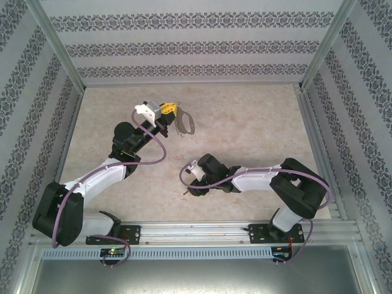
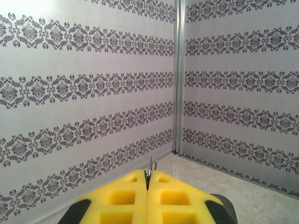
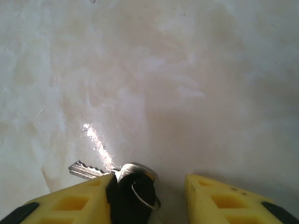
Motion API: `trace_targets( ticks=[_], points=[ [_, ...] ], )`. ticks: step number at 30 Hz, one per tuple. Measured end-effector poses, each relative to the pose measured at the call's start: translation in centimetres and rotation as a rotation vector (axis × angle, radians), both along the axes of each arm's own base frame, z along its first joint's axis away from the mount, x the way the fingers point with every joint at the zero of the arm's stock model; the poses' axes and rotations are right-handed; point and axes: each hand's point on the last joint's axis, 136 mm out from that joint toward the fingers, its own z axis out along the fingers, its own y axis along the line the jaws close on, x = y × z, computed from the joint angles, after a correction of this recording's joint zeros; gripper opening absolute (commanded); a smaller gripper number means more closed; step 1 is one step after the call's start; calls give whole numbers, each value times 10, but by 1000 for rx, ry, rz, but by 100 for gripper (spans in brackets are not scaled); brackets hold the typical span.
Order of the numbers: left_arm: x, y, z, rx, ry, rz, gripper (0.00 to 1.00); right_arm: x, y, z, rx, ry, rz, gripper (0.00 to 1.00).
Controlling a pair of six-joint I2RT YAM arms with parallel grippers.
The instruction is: Put the keys on the keyring
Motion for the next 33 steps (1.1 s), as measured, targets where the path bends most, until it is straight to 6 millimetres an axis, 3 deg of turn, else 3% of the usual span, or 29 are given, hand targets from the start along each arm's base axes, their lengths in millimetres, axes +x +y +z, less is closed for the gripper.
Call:
trace_targets(
  ticks=[8,18,25,33],
  points=[
    [0,0,0,0,0,0,0,6,-2,1,15,13,-17,11],
    [0,0,0,-6,5,-2,0,17,-21,9,49,20,-102,0],
    [0,0,0,-11,10,-4,0,20,-31,11,73,37,-162,12],
    [0,0,0,-14,13,-6,0,18,-33,8,78,67,-194,33]
  ],
)
